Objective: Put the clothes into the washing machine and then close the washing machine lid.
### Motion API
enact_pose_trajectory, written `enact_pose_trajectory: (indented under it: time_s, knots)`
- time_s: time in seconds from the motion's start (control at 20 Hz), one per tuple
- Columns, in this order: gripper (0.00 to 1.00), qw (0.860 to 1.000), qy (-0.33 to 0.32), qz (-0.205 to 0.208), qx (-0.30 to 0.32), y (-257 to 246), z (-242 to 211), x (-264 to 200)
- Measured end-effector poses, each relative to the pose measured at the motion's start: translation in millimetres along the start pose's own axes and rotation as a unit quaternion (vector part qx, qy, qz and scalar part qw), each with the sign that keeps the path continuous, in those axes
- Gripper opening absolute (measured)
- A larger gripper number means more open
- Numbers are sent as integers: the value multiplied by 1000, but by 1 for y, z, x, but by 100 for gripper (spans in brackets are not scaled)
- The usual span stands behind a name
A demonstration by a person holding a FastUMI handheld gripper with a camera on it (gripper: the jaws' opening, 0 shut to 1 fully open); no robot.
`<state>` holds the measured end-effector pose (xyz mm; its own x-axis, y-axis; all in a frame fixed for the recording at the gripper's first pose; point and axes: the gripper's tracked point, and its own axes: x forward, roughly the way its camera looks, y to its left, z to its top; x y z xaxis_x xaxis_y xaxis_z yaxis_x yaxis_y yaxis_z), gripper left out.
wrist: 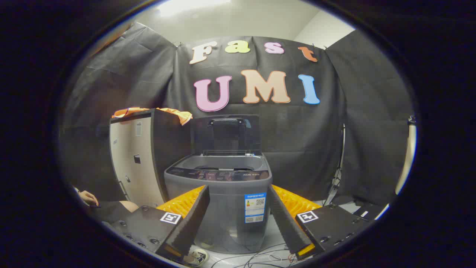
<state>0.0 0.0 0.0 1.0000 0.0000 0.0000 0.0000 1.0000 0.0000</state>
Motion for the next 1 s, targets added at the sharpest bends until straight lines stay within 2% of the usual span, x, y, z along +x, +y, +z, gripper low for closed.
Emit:
enact_pose_trajectory:
  time_s: [1.0]
  knots:
    - [97,1000,1,7,0,3,-1,1]
